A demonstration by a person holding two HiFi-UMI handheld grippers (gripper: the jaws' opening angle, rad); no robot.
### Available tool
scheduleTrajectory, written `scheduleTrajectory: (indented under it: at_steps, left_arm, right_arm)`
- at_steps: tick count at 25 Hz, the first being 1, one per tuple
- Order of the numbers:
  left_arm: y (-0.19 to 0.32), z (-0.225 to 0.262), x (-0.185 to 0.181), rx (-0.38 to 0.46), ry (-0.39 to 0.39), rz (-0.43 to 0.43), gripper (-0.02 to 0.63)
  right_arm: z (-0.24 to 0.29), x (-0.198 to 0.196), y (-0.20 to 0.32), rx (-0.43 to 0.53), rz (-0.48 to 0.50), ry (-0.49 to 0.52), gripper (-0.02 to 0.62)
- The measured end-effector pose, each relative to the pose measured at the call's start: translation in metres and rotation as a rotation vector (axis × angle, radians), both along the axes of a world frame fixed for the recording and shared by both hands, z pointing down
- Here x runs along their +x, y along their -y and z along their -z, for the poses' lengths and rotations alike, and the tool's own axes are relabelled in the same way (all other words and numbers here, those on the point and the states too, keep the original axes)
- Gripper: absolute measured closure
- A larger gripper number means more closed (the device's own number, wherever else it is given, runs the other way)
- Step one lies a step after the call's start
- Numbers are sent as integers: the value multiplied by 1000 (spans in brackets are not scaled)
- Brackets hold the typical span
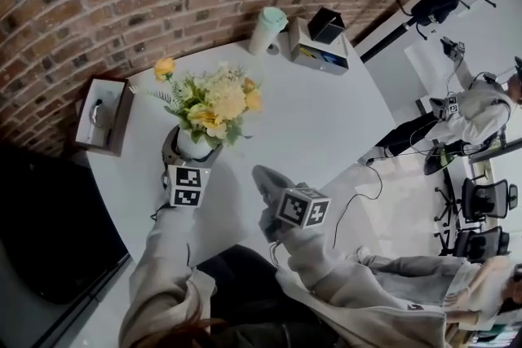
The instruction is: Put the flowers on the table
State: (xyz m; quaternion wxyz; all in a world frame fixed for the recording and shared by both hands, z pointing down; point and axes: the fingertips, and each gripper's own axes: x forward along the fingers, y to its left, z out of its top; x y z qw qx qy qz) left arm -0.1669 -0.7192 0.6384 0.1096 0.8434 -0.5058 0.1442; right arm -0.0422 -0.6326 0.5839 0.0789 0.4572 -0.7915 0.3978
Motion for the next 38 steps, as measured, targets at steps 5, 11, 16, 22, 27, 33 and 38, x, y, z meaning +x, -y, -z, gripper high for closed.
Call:
scheduleTrajectory:
  at_steps: [5, 11, 16, 22, 27, 33, 38]
  left_arm:
    - [-5, -7, 0, 22, 46, -4, 112]
    - [-2, -7, 2, 21, 56, -10, 112]
    - [-10, -37, 3, -90, 58, -1, 112]
    - [-14, -20, 2, -114, 38, -6, 110]
    - [-29, -12, -5, -132, -8, 11, 109]
    - [-67, 2, -17, -199, -45, 40, 110]
    - [-104, 24, -9, -232, -88, -1, 110]
  right_arm:
    - [-4, 2, -6, -7, -14, 12, 595]
    - [-8, 3, -13, -14, -18, 15, 595]
    - [-6, 3, -24, -12, -5, 27, 595]
    - [-3, 6, -35, -10, -17, 42, 595]
    - [1, 4, -42, -10, -34, 103, 595]
    - [12, -5, -45, 11, -45, 166, 595]
    - [22, -8, -43, 41, -49, 176, 595]
